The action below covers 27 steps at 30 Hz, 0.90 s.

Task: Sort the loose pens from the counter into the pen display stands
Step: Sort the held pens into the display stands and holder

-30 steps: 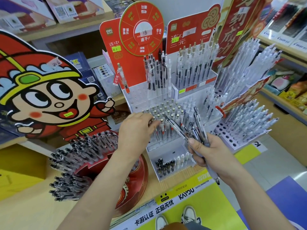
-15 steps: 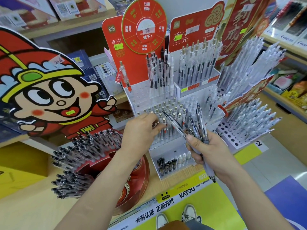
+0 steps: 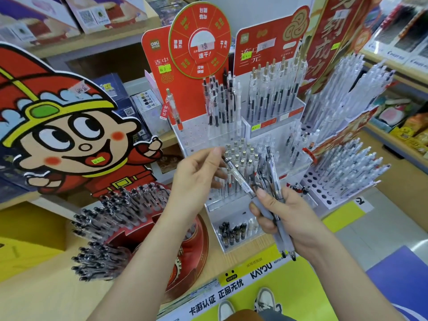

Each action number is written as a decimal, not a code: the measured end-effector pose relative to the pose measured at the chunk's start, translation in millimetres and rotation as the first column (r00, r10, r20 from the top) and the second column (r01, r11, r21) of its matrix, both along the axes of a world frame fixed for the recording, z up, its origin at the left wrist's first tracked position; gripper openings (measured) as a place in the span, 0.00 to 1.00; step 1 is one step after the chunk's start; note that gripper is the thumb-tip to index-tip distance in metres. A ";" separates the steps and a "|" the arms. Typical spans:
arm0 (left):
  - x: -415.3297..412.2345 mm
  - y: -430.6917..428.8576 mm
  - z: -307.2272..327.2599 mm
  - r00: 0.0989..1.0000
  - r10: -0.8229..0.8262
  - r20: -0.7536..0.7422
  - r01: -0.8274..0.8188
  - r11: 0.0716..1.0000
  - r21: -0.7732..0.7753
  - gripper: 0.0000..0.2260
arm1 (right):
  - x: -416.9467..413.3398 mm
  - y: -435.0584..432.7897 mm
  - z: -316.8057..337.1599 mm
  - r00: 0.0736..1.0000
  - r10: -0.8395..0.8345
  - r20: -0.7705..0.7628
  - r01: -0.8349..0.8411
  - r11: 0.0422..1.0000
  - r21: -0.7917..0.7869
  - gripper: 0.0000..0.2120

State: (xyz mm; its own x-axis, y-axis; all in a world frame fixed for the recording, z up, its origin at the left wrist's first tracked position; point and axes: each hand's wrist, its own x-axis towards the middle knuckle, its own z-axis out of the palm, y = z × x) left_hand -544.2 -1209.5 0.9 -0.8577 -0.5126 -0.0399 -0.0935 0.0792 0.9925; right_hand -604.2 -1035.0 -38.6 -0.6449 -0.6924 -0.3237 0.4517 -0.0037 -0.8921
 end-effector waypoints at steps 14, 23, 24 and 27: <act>41.3 -17.5 2.8 0.975 0.216 -0.051 -0.214 0.976 0.028 0.15 | 19.5 -22.4 9.8 0.977 0.199 -0.080 -0.199 0.980 0.010 0.11; 132.8 -14.4 -4.3 0.922 0.387 0.004 -0.386 0.917 0.101 0.06 | 46.5 -58.1 -11.4 0.956 0.293 -0.013 -0.291 0.953 0.083 0.14; 141.0 -11.2 -5.7 0.897 0.442 -0.009 -0.439 0.894 0.084 0.05 | 49.0 -62.7 -12.0 0.946 0.324 -0.027 -0.320 0.942 0.096 0.14; 165.5 -8.7 -10.4 0.797 0.600 -0.070 -0.596 0.800 0.075 0.06 | 54.9 -78.1 -18.0 0.931 0.352 -0.097 -0.339 0.932 0.127 0.15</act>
State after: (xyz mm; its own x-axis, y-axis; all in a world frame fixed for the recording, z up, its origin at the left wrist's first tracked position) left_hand -378.7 -1218.2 -9.6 -0.3818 -0.9241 -0.0177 -0.0215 -0.0103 0.9997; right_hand -549.3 -1113.1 -56.6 -0.4096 -0.8446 -0.3447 0.3015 0.2314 -0.9250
